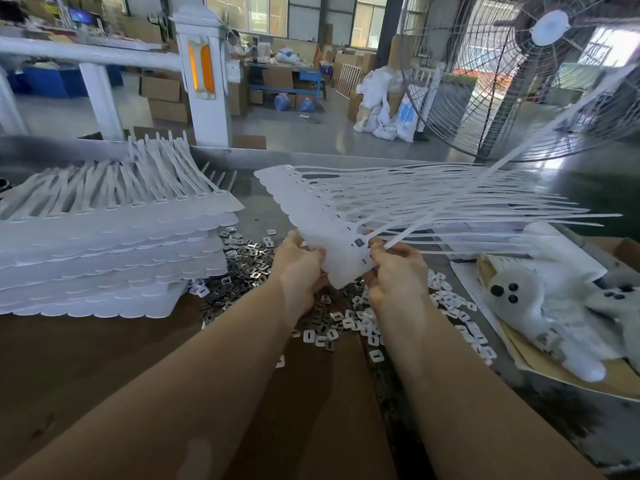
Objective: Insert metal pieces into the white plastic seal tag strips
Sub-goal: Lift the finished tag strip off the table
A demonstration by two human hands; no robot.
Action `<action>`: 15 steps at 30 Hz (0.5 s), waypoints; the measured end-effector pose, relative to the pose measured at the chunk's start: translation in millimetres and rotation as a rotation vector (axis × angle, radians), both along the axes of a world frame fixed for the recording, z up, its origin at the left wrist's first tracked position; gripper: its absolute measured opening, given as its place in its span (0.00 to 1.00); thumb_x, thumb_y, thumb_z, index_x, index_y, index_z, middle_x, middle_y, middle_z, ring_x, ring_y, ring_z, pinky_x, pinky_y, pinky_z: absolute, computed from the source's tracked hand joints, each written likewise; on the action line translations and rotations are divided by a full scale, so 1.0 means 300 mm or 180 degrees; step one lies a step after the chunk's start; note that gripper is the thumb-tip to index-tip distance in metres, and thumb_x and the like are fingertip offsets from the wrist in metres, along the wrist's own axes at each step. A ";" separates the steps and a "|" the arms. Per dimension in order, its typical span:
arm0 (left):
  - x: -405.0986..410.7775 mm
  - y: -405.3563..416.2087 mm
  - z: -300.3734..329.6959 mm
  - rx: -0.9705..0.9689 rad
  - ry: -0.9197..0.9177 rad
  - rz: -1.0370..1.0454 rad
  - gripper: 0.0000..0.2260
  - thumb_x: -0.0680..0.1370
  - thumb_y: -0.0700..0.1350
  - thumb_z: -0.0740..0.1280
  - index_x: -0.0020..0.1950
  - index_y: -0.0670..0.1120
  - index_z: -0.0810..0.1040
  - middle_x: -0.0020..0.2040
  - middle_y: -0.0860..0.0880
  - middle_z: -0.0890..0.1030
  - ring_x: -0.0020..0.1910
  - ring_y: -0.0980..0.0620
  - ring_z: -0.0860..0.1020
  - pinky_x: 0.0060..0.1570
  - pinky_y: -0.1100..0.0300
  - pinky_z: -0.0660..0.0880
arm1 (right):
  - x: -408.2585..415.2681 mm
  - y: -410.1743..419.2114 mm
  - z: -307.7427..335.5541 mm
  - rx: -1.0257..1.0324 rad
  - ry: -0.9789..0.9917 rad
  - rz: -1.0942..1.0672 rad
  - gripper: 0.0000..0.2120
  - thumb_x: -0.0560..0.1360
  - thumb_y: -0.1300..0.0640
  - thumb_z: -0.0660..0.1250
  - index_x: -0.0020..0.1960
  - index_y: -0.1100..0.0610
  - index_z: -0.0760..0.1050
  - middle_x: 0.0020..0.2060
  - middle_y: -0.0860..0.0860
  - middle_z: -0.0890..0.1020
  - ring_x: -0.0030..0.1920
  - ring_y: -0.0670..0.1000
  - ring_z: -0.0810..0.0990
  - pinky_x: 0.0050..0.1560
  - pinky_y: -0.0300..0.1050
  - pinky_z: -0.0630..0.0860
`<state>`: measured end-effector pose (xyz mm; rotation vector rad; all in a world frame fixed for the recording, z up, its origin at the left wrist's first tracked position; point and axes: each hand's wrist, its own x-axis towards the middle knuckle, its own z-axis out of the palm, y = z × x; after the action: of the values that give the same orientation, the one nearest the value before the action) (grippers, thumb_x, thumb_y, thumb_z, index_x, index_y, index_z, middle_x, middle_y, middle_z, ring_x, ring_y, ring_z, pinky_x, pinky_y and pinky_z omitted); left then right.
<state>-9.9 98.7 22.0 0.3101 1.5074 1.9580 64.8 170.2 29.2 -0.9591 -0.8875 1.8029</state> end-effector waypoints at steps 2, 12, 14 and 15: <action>-0.028 0.001 -0.001 -0.0023 0.0055 0.0042 0.12 0.79 0.32 0.58 0.55 0.47 0.73 0.45 0.48 0.79 0.47 0.46 0.78 0.37 0.56 0.77 | -0.014 0.006 0.000 -0.0027 -0.0174 0.0136 0.09 0.74 0.68 0.67 0.42 0.57 0.69 0.41 0.56 0.79 0.39 0.52 0.78 0.48 0.49 0.77; -0.155 0.047 -0.001 -0.0276 0.0258 0.0106 0.10 0.80 0.32 0.57 0.54 0.43 0.75 0.46 0.47 0.77 0.47 0.48 0.77 0.41 0.54 0.78 | -0.050 0.044 0.029 -0.0619 0.0009 0.0810 0.12 0.79 0.60 0.60 0.61 0.62 0.72 0.44 0.57 0.82 0.38 0.52 0.80 0.27 0.41 0.78; -0.172 0.054 -0.004 -0.0289 0.0217 0.0131 0.11 0.80 0.32 0.57 0.45 0.45 0.74 0.43 0.49 0.77 0.41 0.52 0.77 0.32 0.59 0.79 | -0.053 0.054 0.036 -0.0524 -0.0015 0.0844 0.08 0.79 0.62 0.60 0.57 0.54 0.71 0.47 0.57 0.83 0.41 0.53 0.82 0.31 0.43 0.79; -0.179 0.055 -0.005 -0.0275 0.0193 0.0144 0.12 0.80 0.32 0.57 0.43 0.46 0.74 0.42 0.49 0.76 0.40 0.53 0.77 0.32 0.59 0.78 | -0.055 0.055 0.040 -0.0432 -0.0048 0.0832 0.08 0.79 0.63 0.60 0.53 0.51 0.70 0.45 0.57 0.83 0.41 0.53 0.82 0.34 0.44 0.80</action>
<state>-63.6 115.3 20.6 0.3030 1.6459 1.9275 48.3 186.7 41.3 -0.9782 -0.9445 2.1025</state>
